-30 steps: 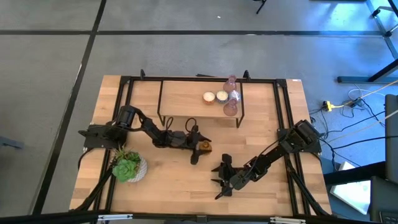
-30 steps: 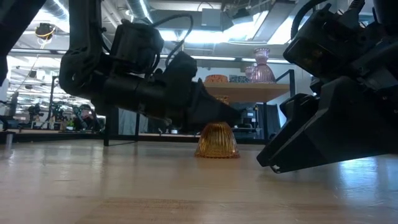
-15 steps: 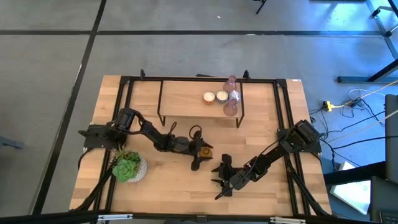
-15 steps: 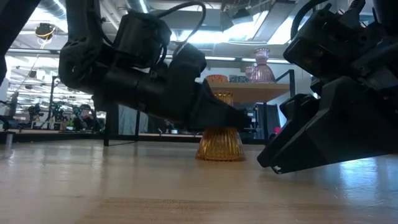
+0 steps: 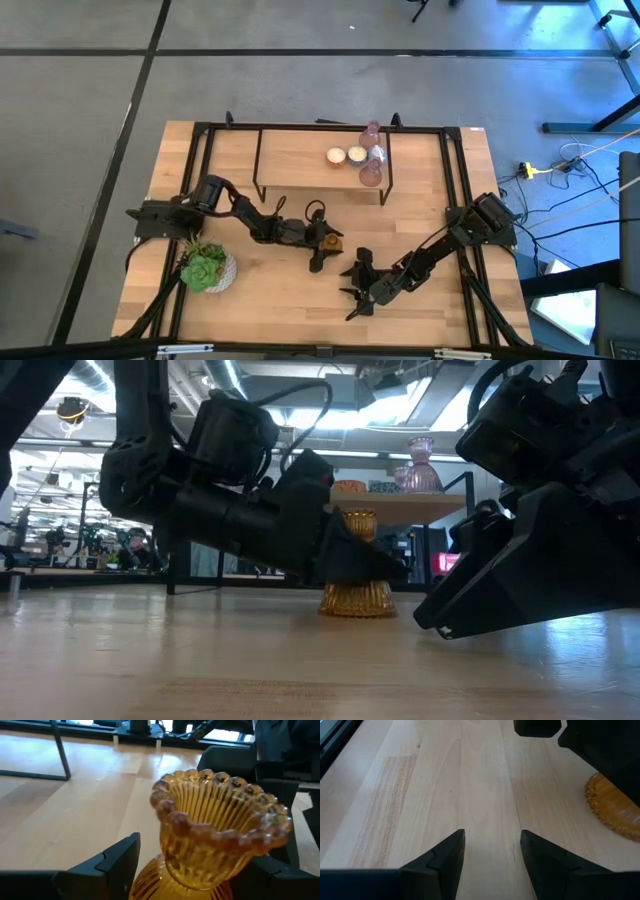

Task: Pick & Place candle stick holders
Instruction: Put the yellow glass candle holder on the shelf

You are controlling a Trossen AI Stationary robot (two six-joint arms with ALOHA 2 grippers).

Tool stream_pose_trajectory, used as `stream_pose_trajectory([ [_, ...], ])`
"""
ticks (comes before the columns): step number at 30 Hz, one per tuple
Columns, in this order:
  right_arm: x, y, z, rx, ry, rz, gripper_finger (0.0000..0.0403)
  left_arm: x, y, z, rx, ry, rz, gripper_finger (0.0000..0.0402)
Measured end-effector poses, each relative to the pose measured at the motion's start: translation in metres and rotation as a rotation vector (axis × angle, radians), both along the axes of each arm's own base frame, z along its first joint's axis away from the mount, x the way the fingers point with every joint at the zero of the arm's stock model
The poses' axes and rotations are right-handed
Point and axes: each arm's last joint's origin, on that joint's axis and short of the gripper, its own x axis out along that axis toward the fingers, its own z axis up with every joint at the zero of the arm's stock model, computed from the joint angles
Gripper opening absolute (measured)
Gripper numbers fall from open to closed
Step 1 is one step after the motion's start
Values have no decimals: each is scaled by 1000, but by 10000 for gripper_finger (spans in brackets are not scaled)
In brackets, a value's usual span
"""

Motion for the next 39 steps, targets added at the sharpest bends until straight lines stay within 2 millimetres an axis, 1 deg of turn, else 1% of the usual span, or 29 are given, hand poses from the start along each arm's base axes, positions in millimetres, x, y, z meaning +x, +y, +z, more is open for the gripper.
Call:
stream_pose_trajectory([
  [5,0,0,0,0,0,0,197,5,-1,1,-23,-12,-29,233],
  [13,0,0,0,-2,3,0,197,5,-4,3,-31,-33,-37,200],
  [26,0,0,0,-2,4,0,197,5,-6,7,-27,-48,-42,123],
  [30,0,0,0,-3,5,1,197,4,-14,9,-33,-58,-69,120],
  [39,0,0,-1,-3,6,1,197,-1,-26,23,-8,-40,-94,120],
])
